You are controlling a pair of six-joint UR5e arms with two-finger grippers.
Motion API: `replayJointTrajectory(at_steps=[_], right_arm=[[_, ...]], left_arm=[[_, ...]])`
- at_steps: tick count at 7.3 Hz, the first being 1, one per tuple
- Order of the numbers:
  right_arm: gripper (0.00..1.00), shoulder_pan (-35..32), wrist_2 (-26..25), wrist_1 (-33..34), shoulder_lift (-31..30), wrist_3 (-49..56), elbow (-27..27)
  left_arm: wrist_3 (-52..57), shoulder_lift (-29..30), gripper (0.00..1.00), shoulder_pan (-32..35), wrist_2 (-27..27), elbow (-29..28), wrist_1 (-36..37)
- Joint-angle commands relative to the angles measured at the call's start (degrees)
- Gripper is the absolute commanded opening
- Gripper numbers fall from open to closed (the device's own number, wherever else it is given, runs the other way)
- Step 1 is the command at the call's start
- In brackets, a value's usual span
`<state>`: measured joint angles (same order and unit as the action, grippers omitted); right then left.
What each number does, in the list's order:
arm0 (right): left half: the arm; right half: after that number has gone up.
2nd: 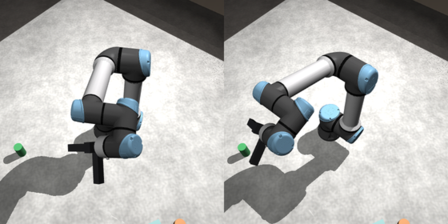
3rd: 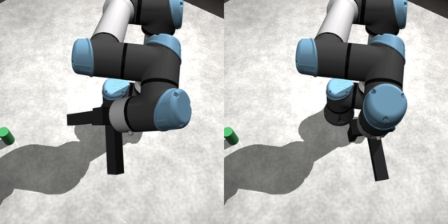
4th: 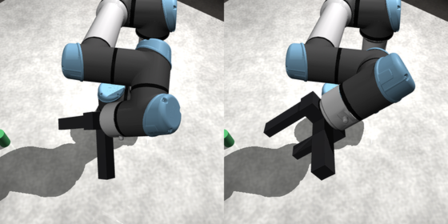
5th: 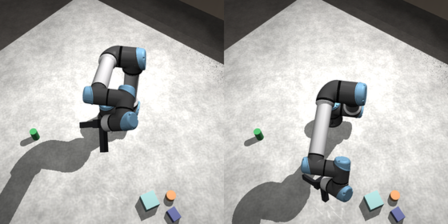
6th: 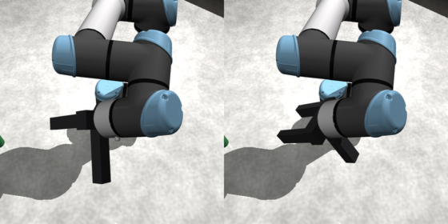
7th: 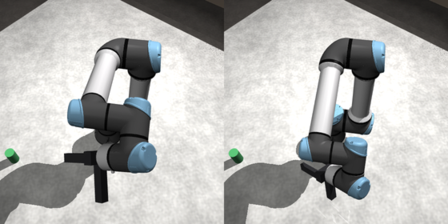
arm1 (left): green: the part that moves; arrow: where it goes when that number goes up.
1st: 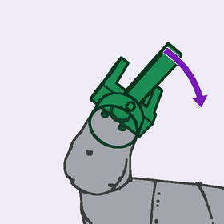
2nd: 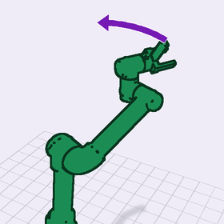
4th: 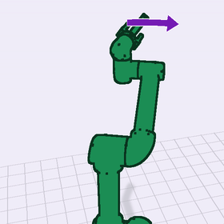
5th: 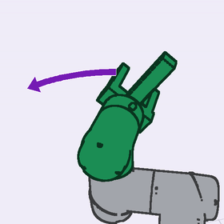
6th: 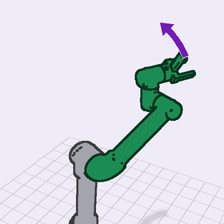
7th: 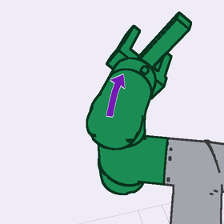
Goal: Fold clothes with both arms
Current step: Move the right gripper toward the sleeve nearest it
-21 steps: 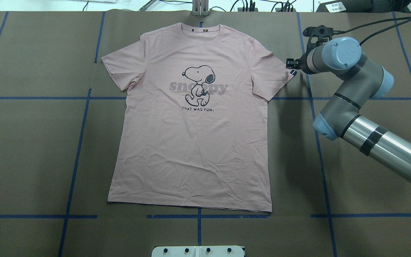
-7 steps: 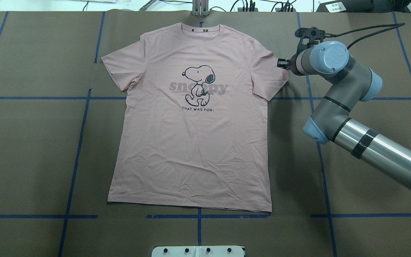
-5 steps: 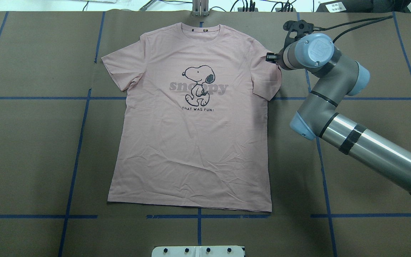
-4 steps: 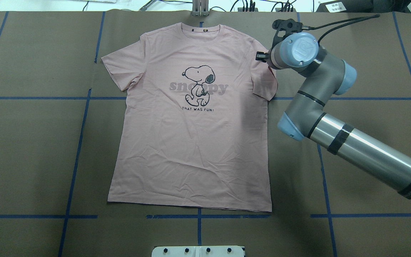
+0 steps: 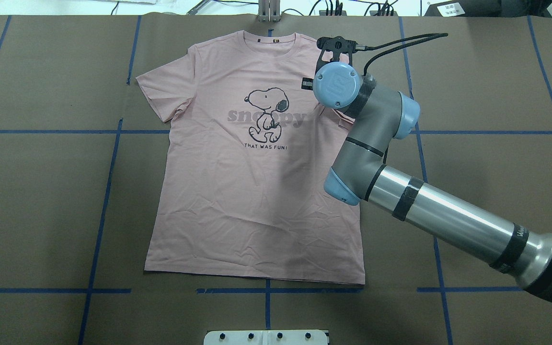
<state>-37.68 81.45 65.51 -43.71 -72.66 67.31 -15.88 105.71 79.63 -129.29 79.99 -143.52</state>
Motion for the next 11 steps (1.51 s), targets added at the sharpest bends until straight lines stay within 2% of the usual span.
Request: replayJointTrajectory(at_steps=[1, 3, 8, 9, 10, 11], right_arm=[[0.0, 0.6, -0.7, 0.0, 0.3, 0.0, -0.7], [0.0, 0.5, -1.4, -0.1, 2.2, -1.8, -3.6], [0.0, -0.2, -1.9, 0.0, 3.3, -3.9, -4.5], [0.32, -0.1, -1.9, 0.0, 3.3, -3.8, -4.8], [0.99, -0.1, -1.9, 0.2, 3.5, -3.0, -5.3], [1.0, -0.3, -1.8, 0.2, 4.4, -0.8, -5.3]], left_arm=[[0.0, -0.1, 1.0, 0.0, 0.0, 0.0, 0.0], [0.0, -0.1, 1.0, 0.0, 0.0, 0.0, 0.0], [0.1, -0.2, 1.0, -0.1, 0.0, 0.2, 0.0], [0.1, -0.5, 1.0, -0.1, 0.0, 0.2, -0.1], [0.1, -0.6, 1.0, -0.1, 0.0, 0.2, -0.1], [0.1, -0.6, 1.0, -0.1, 0.0, 0.1, -0.1]])
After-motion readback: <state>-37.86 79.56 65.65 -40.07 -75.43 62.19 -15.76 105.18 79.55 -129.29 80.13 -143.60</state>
